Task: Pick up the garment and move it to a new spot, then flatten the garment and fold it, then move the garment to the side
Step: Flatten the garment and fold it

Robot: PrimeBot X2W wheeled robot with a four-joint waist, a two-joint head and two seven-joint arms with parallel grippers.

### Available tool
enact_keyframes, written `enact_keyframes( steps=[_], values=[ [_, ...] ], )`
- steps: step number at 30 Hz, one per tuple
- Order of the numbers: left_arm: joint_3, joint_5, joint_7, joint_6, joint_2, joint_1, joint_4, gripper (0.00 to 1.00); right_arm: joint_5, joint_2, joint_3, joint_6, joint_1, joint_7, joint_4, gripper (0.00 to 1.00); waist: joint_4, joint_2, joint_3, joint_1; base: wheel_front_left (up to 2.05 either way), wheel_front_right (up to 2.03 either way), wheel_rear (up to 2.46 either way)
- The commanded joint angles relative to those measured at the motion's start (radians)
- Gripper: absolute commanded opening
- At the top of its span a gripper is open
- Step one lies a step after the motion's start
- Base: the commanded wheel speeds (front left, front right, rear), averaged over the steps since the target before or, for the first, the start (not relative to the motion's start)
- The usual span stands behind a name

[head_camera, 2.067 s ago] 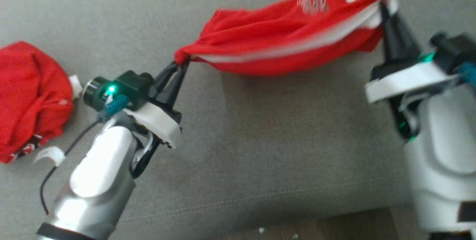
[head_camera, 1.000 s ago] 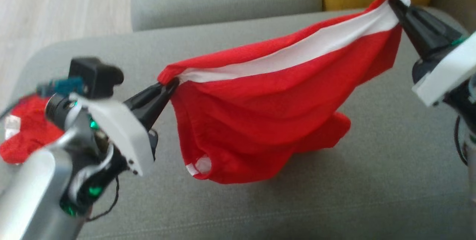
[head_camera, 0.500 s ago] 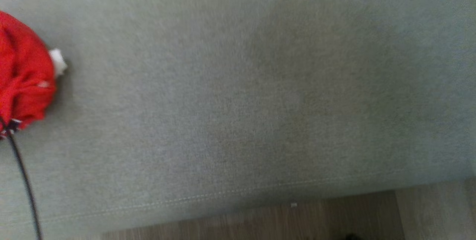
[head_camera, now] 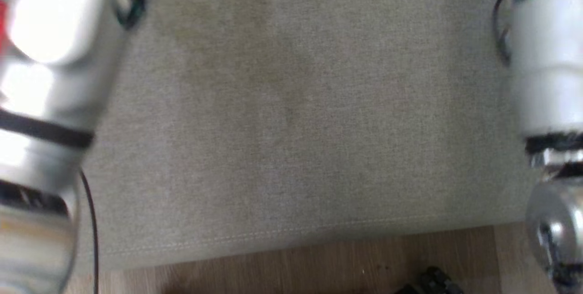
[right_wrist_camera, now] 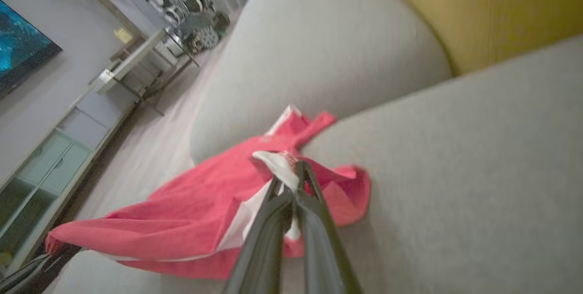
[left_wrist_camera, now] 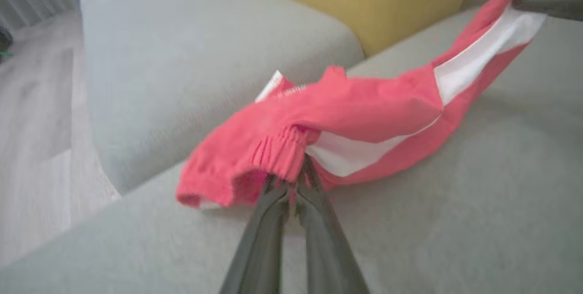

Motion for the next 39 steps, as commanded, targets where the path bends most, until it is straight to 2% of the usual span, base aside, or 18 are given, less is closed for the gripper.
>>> enact_keyframes(
  steps=[1,10,17,25,29,33,39],
  values=[
    [-0.020,-0.005,-0.015,-0.004,0.021,0.029,-0.006,0.00,0.052,0.009,0.028,0.007,0.042,0.072,0.009,0.00,0.018,0.0000,-0.030,0.0000,0.00,0.00,0.00],
    [-0.141,-0.019,-0.087,-0.006,0.048,0.195,0.043,0.00,0.243,-0.047,0.040,0.007,0.197,0.273,0.042,0.00,0.039,0.0000,-0.109,0.0000,0.00,0.00,0.00],
    [-0.186,-0.020,-0.137,-0.006,0.076,0.251,0.072,0.00,0.333,-0.092,0.020,0.007,0.261,0.338,0.026,0.00,0.047,0.0000,-0.157,0.0000,0.00,0.00,0.00],
    [-0.228,-0.006,-0.172,-0.006,0.080,0.288,0.094,0.00,0.348,-0.145,0.081,0.007,0.320,0.382,-0.044,0.00,0.047,0.0000,-0.187,0.0000,0.00,0.00,0.00],
    [-0.263,-0.007,-0.179,-0.006,0.075,0.321,0.098,0.00,0.330,-0.181,0.146,0.007,0.364,0.405,-0.081,0.00,0.046,0.0000,-0.211,0.0000,0.00,0.00,0.00],
    [-0.287,-0.028,-0.184,-0.006,0.071,0.372,0.091,0.00,0.311,-0.243,0.231,0.007,0.425,0.445,-0.124,0.00,0.043,0.0000,-0.248,0.0000,0.00,0.00,0.00],
    [-0.325,-0.040,-0.187,-0.004,0.093,0.467,0.054,0.00,0.365,-0.327,0.260,0.007,0.516,0.523,-0.168,0.00,0.041,0.0000,-0.324,0.0000,0.00,0.00,0.00]
  ],
)
